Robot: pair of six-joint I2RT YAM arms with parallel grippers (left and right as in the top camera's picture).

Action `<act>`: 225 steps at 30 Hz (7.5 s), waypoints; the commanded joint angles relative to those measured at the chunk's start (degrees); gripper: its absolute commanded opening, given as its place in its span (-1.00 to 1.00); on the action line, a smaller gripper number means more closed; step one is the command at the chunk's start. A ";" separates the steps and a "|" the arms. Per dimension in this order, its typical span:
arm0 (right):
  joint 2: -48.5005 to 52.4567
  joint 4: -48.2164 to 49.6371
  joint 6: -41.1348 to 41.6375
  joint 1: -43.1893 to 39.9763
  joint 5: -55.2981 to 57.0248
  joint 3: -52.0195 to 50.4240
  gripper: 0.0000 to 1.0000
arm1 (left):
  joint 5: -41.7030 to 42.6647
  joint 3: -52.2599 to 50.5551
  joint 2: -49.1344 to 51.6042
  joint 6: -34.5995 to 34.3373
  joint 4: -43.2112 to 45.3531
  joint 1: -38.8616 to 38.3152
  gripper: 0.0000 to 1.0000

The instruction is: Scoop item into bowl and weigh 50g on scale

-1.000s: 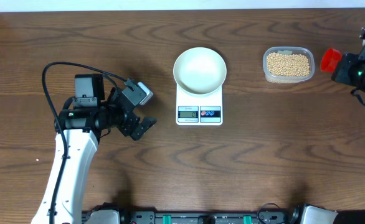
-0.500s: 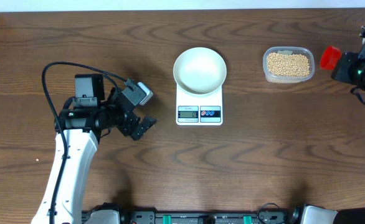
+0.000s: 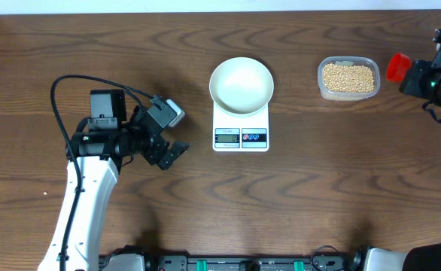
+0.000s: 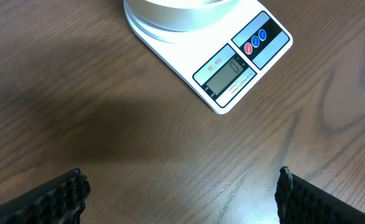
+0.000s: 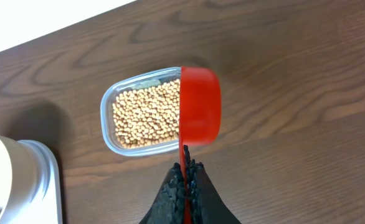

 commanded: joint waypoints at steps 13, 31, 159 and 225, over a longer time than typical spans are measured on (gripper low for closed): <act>0.50 0.22 -0.92 -0.28 -0.63 1.33 -0.98 | -0.31 -0.04 -0.11 -0.07 -0.02 -0.17 0.96; 0.50 0.20 -0.90 -0.28 -0.66 1.33 -0.98 | 0.11 -0.07 -0.11 -0.07 0.72 -0.17 0.96; 7.87 4.00 -6.67 10.86 11.17 1.55 -0.98 | 9.99 -0.11 -0.09 -0.07 0.22 -0.17 0.96; 28.70 1.31 17.86 4.55 -14.67 1.55 -0.98 | 9.99 -0.11 -0.09 -0.07 0.22 -0.17 0.96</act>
